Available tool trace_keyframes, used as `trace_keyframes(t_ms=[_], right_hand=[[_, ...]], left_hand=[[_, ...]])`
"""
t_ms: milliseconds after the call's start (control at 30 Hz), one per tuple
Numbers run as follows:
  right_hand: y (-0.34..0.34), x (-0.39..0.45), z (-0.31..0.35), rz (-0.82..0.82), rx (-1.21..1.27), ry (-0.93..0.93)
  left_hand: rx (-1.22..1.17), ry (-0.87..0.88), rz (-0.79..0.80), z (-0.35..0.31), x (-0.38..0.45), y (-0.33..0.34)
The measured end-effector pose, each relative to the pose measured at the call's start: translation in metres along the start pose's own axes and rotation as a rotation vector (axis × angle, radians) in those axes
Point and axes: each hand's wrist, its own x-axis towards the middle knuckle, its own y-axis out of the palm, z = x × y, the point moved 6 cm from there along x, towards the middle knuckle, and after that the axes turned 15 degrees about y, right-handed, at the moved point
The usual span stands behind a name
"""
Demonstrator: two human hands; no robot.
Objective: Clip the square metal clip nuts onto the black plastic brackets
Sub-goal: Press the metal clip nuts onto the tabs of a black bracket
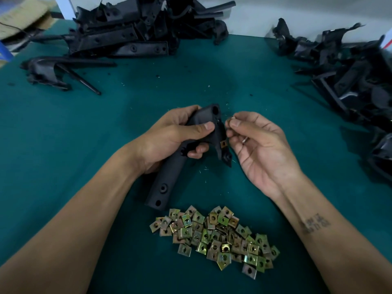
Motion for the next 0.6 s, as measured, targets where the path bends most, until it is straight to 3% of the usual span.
trace_keyframes(t_ms=[367, 600], right_hand=[[-0.0003, -0.0036, -0.0036, -0.127, 0.029, -0.061], [0.0064, -0.0033, -0.0064, -0.018, 0.045, -0.015]], left_hand=[[0.079, 0.031, 0.053, 0.0014, 0.0005, 0.0039], [0.06, 0.044, 0.09, 0.004, 0.0014, 0.0038]])
